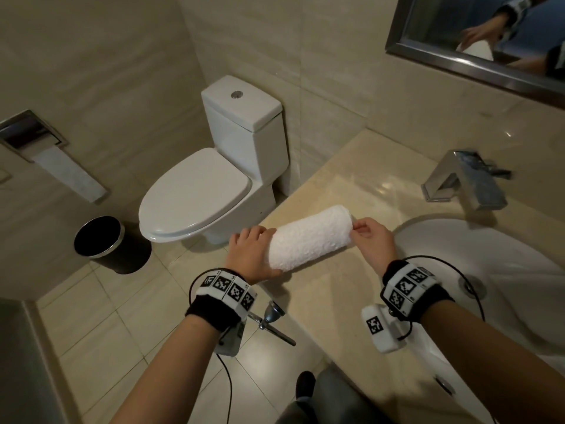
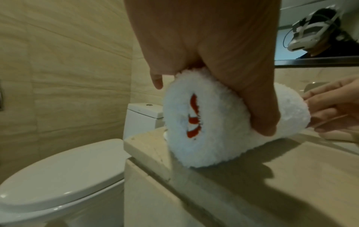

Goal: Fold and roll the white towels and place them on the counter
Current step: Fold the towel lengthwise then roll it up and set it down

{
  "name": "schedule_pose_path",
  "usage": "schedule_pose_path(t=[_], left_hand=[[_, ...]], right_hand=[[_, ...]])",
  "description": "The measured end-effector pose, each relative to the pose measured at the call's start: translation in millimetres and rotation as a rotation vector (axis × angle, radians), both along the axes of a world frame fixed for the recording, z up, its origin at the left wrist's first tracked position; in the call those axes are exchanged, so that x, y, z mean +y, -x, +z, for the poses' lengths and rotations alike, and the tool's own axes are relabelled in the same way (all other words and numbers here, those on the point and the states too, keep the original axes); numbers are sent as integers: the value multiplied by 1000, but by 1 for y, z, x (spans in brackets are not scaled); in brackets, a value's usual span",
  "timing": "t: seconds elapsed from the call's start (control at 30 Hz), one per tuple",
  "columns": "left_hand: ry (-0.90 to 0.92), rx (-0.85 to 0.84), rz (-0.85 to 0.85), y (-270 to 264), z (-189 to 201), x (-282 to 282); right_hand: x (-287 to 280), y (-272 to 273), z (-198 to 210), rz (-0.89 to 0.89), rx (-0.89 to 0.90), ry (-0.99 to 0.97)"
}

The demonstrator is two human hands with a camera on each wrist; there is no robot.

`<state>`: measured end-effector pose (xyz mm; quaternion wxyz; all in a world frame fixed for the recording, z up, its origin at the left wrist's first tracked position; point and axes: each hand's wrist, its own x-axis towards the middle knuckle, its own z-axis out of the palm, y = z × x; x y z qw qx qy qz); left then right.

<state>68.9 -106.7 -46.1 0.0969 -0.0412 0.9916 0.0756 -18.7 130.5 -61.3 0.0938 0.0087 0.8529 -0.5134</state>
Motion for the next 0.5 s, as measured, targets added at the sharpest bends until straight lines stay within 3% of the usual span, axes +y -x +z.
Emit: schedule_pose_path(t=[0.17, 0.27, 0.5], left_hand=[[-162, -161, -11, -3, 0, -4], [-142, -243, -69, -1, 5, -7], [-42, -94, -167, -4, 6, -4]], right_hand=[[5, 6, 5, 113, -30, -35], [9, 9, 8, 206, 14, -138], [13, 21, 11, 236, 95, -311]])
